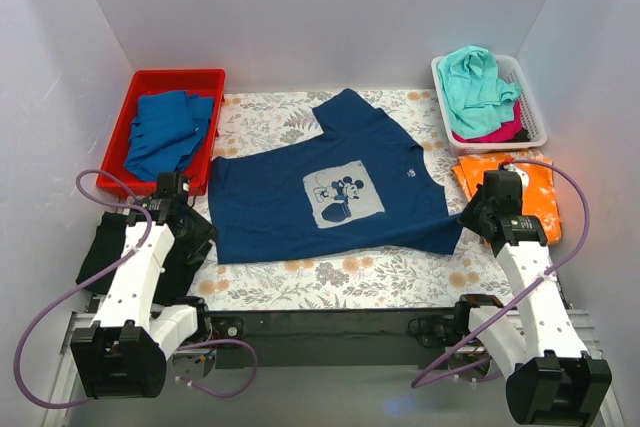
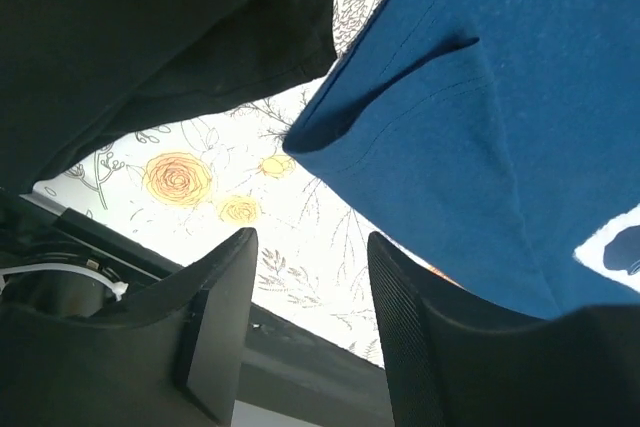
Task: Fold and stack the t-shirts
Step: Flatten out the tshirt
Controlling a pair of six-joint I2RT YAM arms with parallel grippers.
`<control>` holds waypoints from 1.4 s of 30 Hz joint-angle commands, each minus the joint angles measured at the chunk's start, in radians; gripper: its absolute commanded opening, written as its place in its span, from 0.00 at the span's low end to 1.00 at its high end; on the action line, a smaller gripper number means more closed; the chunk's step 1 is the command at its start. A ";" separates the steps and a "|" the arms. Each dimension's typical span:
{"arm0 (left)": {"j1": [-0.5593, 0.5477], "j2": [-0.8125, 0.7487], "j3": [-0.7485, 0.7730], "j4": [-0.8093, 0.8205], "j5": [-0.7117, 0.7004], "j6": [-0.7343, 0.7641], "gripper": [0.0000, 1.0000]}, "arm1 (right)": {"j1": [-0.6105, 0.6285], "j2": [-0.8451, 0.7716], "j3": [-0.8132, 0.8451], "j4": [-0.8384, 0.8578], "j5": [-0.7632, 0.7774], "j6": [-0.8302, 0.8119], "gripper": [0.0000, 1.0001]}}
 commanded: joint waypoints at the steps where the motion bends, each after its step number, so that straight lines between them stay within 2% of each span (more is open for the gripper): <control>1: -0.001 -0.025 -0.006 0.046 0.005 0.018 0.47 | 0.019 0.018 0.063 0.006 0.030 -0.010 0.01; 2: -0.032 -0.019 -0.014 0.072 0.025 0.035 0.47 | 0.019 0.020 0.063 0.006 0.028 -0.010 0.01; 7: -0.030 0.061 0.010 0.247 0.131 0.129 0.47 | 0.019 0.028 0.048 0.006 0.013 -0.004 0.01; 10: -0.032 0.142 0.058 0.281 0.143 0.123 0.41 | 0.021 0.029 0.040 0.007 -0.002 0.002 0.01; 15: -0.032 0.216 0.055 0.324 0.113 0.121 0.40 | 0.021 0.035 0.038 0.006 -0.003 0.001 0.01; 19: -0.033 0.268 0.028 0.373 0.157 0.112 0.40 | 0.021 0.029 0.037 0.007 0.002 -0.006 0.01; 25: -0.032 0.336 0.018 0.405 0.162 0.098 0.39 | 0.021 0.023 0.019 0.011 -0.006 -0.004 0.01; 32: -0.033 0.389 0.014 0.434 0.146 0.084 0.31 | 0.021 0.026 0.012 0.011 -0.009 -0.006 0.01; 42: -0.067 0.460 0.015 0.454 0.081 0.051 0.32 | 0.021 0.043 0.015 0.020 -0.009 -0.006 0.01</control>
